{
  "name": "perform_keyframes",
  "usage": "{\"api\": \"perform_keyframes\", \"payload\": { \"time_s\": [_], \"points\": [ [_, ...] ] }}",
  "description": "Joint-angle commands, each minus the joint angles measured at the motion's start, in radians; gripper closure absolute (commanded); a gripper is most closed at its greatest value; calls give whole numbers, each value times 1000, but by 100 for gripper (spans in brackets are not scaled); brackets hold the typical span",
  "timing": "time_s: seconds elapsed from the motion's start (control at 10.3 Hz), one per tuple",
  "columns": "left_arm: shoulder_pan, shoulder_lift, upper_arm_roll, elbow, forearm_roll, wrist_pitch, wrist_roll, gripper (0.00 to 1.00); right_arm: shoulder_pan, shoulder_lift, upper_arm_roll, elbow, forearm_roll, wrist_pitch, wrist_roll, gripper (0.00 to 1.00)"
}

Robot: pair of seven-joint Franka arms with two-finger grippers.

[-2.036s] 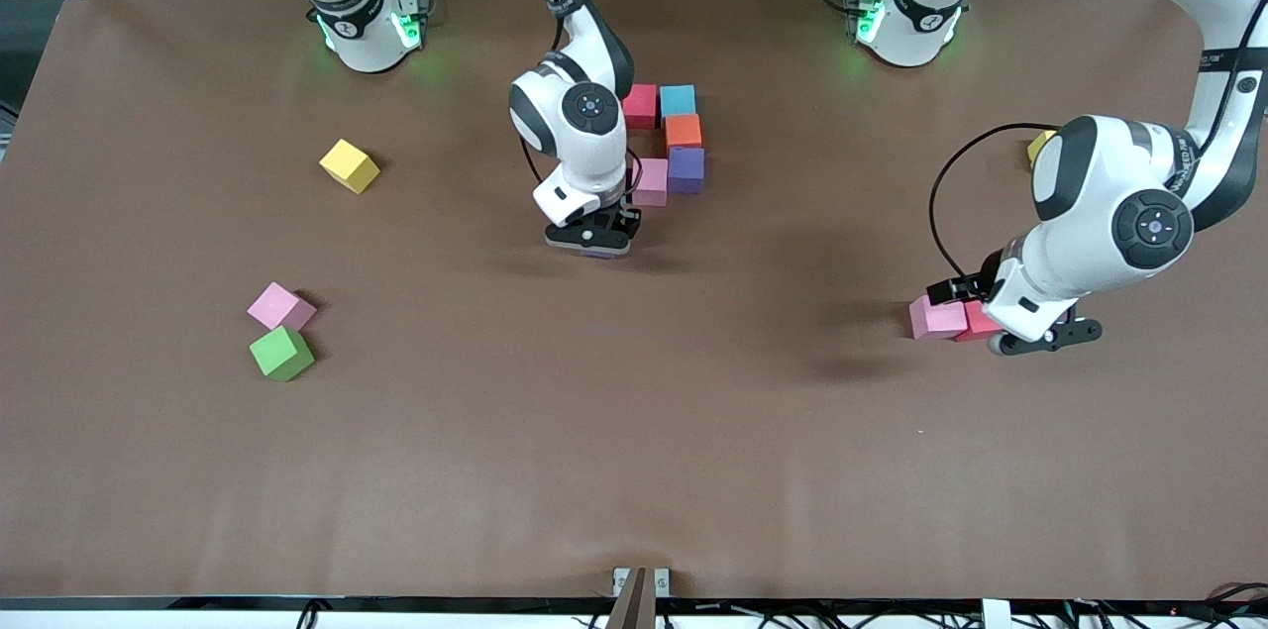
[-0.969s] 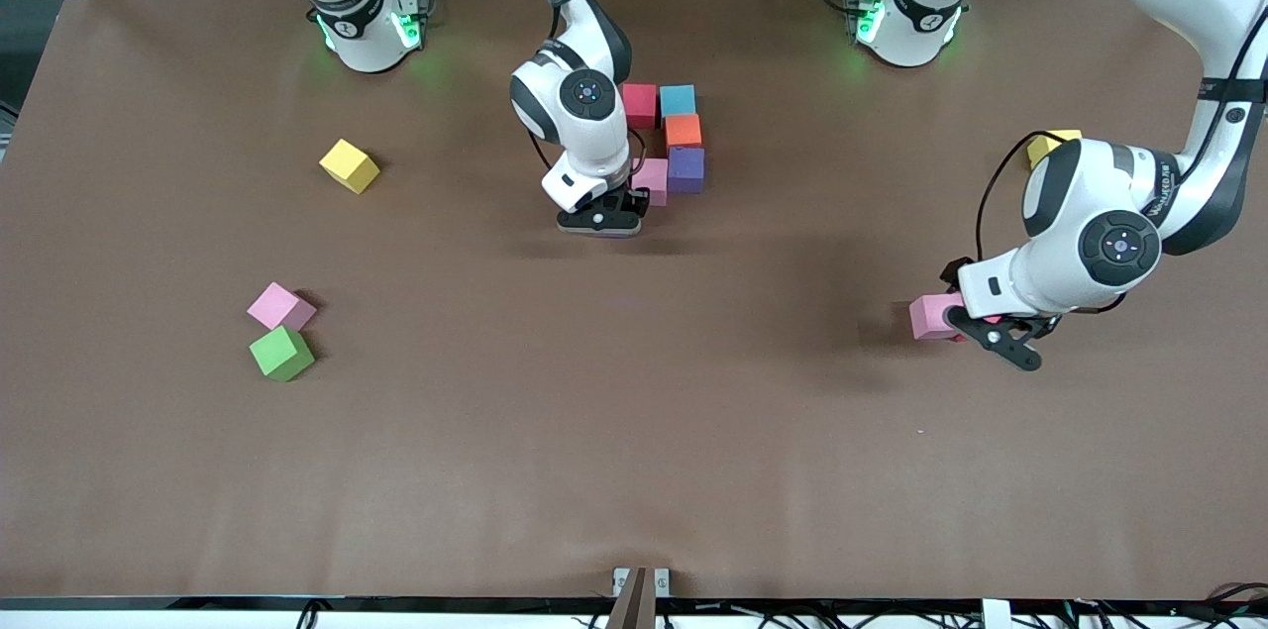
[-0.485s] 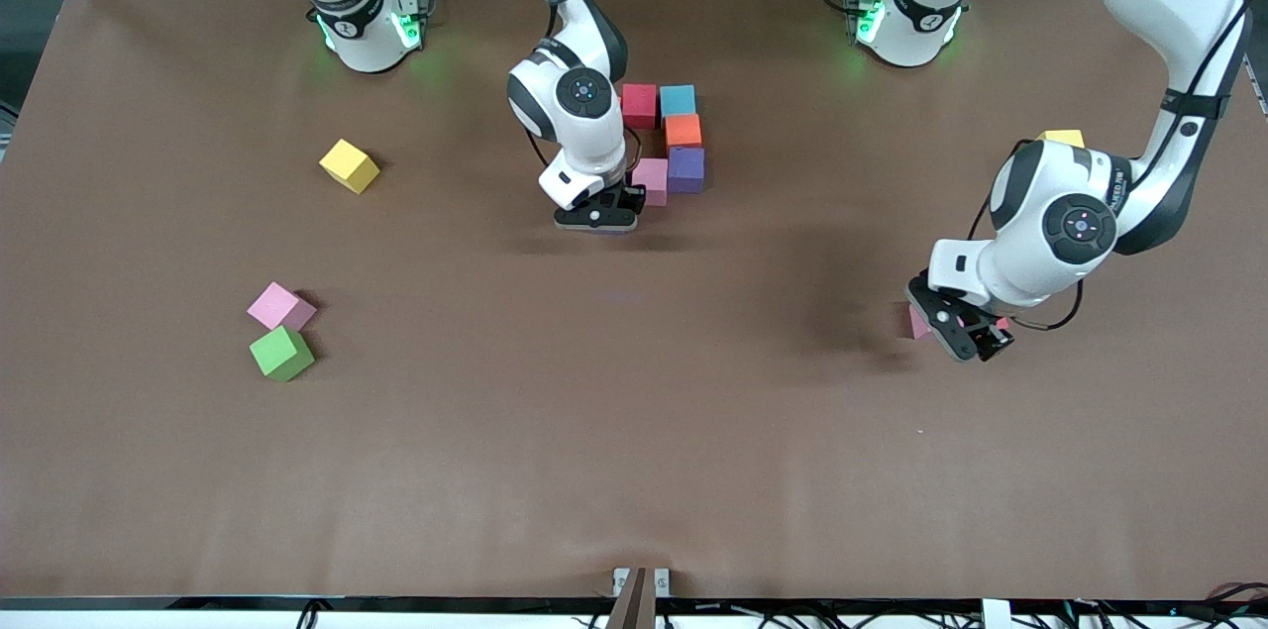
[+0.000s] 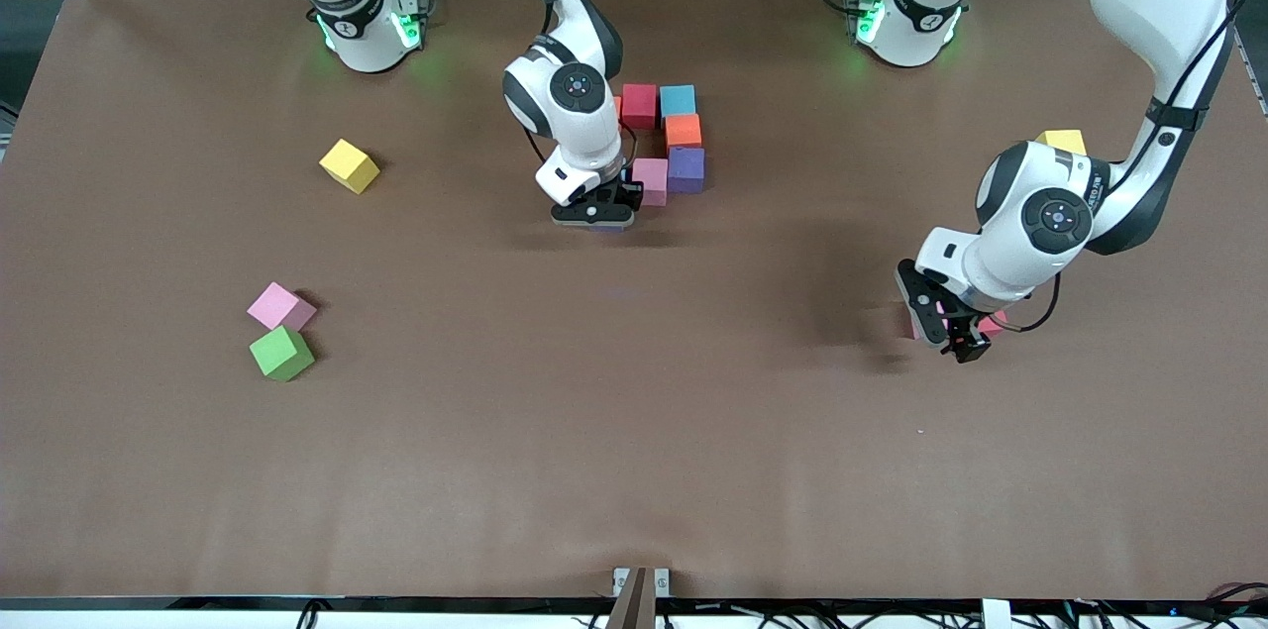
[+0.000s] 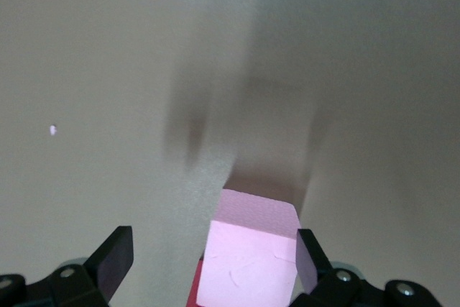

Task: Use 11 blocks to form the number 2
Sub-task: 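Grasp the green cube with the right gripper while the left gripper carries pink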

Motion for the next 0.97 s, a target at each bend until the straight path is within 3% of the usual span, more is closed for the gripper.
{"api": "perform_keyframes", "payload": {
  "time_s": [0.0,0.1,0.19,0.48,0.68,0.87],
  "points": [
    [64,-19,-14,-54,30,35,59,0,-24,-28,23,-36,-30,13,11,74],
    [69,-19,-14,-59,30,37,80,0,-25,-28,23,-35,-28,13,11,20],
    [85,-19,-14,-66,30,38,82,0,-31,-28,23,-33,-28,8,11,0],
    [86,-19,-15,-73,30,38,84,0,-64,-52,25,-9,-21,-29,21,0],
    [84,-11,-15,-74,30,44,84,0,-111,-98,35,33,-15,-142,23,0],
    [76,-7,-15,-79,30,55,82,0,-245,-155,118,37,15,-162,17,0]
  ]
}}
